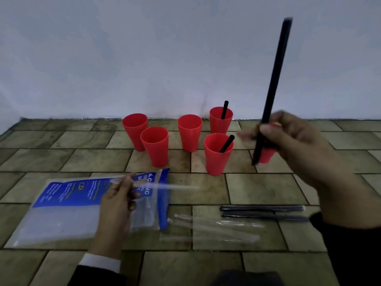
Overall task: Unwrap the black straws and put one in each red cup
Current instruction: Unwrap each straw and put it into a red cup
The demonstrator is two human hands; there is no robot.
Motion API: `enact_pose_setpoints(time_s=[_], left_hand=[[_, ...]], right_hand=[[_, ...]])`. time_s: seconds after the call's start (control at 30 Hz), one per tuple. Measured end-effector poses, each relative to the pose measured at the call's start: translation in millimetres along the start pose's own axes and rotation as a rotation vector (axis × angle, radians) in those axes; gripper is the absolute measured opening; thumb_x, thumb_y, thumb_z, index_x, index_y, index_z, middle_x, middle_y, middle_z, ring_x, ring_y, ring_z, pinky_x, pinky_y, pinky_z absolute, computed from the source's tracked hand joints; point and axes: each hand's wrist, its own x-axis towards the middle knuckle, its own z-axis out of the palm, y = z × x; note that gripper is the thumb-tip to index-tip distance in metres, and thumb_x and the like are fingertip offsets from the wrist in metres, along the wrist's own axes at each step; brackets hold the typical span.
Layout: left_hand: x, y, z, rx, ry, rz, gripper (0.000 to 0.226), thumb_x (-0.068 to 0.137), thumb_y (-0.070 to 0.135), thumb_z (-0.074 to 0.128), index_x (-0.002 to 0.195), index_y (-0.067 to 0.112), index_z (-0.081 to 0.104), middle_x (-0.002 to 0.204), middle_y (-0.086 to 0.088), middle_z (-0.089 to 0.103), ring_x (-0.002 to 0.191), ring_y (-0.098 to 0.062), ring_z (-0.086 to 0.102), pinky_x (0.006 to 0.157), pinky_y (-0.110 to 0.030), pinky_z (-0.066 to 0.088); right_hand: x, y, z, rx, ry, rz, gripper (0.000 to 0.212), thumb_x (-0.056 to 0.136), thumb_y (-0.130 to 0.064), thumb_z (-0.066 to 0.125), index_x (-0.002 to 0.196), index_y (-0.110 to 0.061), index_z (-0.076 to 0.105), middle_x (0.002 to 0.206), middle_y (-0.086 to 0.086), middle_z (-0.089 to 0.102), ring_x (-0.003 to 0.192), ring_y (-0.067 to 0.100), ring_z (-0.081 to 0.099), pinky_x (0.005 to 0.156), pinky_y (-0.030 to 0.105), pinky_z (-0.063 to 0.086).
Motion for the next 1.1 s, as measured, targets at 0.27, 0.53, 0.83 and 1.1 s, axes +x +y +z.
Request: enact_pose_setpoints(time_s=[0.27,0.53,0.83,1.1], left_hand=[[-20,-11,50,0.138,-0.279,-0.127,0.015,0.093,0.007,0.046,0.096,0.01,0.06,0.095,-0.008,0.071,0.068,-0.01,0.068,0.049,-0.021,0.05],[-20,3,35,0.364,-0.398,-0.034,0.01,0.086,0.009,0.057,0.093,0.007,0.064,0.075,-0.009,0.066,0.054,-0.006,0.06,0.046,-0.021,0.045],[-14,1,29,0.524,-0.392,0.123,0.011,0.082,0.008,0.064,0.091,0.014,0.065,0.089,0.001,0.068,0.08,0.0,0.063,0.065,-0.009,0.049],[-12,-3,30,0.776,-0.51,0.268,0.017,0.083,0.01,0.064,0.088,0.026,0.061,0.092,0.01,0.067,0.092,0.007,0.059,0.078,-0.01,0.048]], right_hand=[[122,31,18,-0.005,0.219,-0.016,0.01,0.085,-0.014,0.065,0.08,-0.014,0.056,0.075,-0.001,0.056,0.06,0.005,0.055,0.05,0.019,0.042],[188,52,48,-0.426,-0.079,0.029,0.014,0.082,0.0,0.061,0.092,-0.004,0.053,0.082,0.012,0.062,0.072,0.021,0.071,0.056,0.029,0.059],[205,75,69,-0.634,-0.351,0.169,0.01,0.082,-0.004,0.062,0.09,0.003,0.063,0.081,0.017,0.069,0.066,0.017,0.071,0.062,0.032,0.061],[200,64,63,-0.64,-0.409,0.195,0.028,0.078,-0.005,0.071,0.103,0.003,0.062,0.098,0.017,0.068,0.08,0.023,0.069,0.061,0.024,0.059]])
